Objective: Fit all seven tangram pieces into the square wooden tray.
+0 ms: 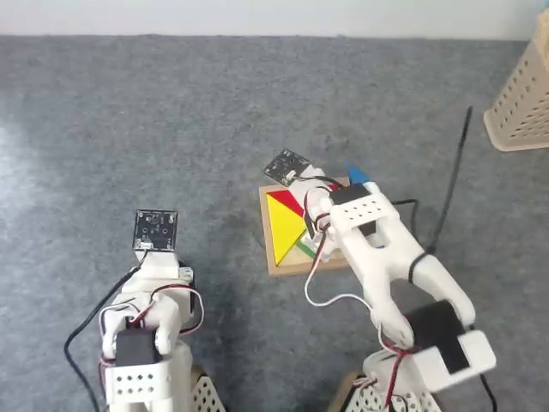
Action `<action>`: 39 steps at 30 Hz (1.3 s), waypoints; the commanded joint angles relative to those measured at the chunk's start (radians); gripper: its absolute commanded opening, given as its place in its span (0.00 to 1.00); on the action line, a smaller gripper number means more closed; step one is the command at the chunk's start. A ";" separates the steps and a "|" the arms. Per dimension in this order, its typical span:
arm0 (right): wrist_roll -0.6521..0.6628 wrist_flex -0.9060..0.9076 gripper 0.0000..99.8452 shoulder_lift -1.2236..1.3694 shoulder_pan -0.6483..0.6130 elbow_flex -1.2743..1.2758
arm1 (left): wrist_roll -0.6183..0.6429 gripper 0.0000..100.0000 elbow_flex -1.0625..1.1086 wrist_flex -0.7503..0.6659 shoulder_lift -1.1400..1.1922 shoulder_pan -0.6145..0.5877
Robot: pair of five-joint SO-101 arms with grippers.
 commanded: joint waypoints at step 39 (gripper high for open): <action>-0.330 0.173 0.18 0.440 0.202 -0.795 | 0.008 0.01 -0.012 0.003 -0.015 0.006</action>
